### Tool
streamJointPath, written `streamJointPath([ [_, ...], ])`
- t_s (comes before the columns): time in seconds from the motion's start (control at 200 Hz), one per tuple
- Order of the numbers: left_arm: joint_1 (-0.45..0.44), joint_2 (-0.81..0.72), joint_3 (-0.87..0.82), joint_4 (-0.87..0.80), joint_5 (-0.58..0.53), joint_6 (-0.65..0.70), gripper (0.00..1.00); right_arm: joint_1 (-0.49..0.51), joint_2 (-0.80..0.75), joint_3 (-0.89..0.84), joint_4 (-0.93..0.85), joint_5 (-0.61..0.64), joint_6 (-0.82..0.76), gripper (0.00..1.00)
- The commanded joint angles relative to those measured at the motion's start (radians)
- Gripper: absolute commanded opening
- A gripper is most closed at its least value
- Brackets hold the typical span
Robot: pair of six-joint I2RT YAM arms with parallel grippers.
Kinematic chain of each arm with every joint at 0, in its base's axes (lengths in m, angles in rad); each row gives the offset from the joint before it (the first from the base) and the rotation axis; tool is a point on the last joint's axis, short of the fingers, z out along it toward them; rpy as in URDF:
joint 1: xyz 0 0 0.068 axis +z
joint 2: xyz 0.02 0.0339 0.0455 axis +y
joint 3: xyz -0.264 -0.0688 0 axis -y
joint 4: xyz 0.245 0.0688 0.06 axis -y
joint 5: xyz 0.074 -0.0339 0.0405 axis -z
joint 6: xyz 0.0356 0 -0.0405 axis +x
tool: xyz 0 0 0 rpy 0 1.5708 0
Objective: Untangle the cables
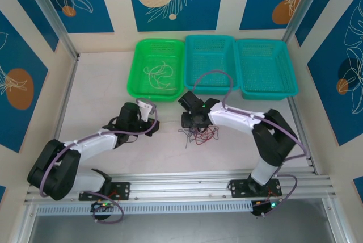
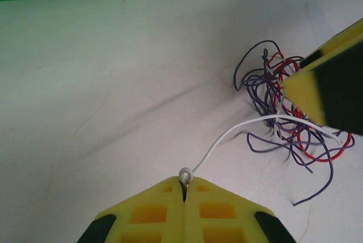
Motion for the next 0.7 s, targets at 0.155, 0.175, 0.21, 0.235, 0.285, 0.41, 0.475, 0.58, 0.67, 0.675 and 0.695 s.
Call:
streamJointPath([
  [0.155,0.008,-0.117,-0.037,-0.134,-0.22,0.009,0.0,-0.014,0.106,-0.014,-0.04,0.008,0.011,0.4],
  [0.175,0.011,-0.131,-0.045,-0.135,-0.246,0.005,0.0,-0.018,0.104,-0.025,-0.042,0.02,0.011,0.34],
  [0.21,0.017,-0.153,-0.057,-0.142,-0.285,-0.002,0.0,-0.029,0.094,-0.043,-0.05,0.048,0.011,0.25],
  [0.235,0.023,-0.169,-0.062,-0.151,-0.313,-0.006,0.0,-0.039,0.085,-0.057,-0.056,0.072,0.011,0.19],
  [0.285,0.037,-0.2,-0.07,-0.184,-0.363,-0.012,0.0,-0.077,0.05,-0.09,-0.062,0.098,0.006,0.08],
  [0.41,0.079,-0.288,-0.081,-0.289,-0.513,-0.029,0.0,-0.226,-0.09,-0.19,-0.035,0.068,-0.014,0.08],
  [0.475,0.119,-0.337,-0.09,-0.343,-0.576,-0.078,0.0,-0.323,-0.164,-0.238,-0.015,0.027,-0.018,0.11],
  [0.58,0.163,-0.41,-0.112,-0.383,-0.614,-0.124,0.0,-0.481,-0.267,-0.31,0.029,-0.061,-0.021,0.13],
  [0.67,0.178,-0.443,-0.127,-0.379,-0.593,-0.126,0.0,-0.568,-0.326,-0.349,0.071,-0.144,-0.025,0.14],
  [0.675,0.178,-0.443,-0.128,-0.377,-0.59,-0.124,0.0,-0.573,-0.329,-0.351,0.073,-0.148,-0.025,0.14],
  [0.695,0.179,-0.445,-0.132,-0.366,-0.566,-0.114,0.0,-0.578,-0.334,-0.353,0.08,-0.163,-0.027,0.13],
])
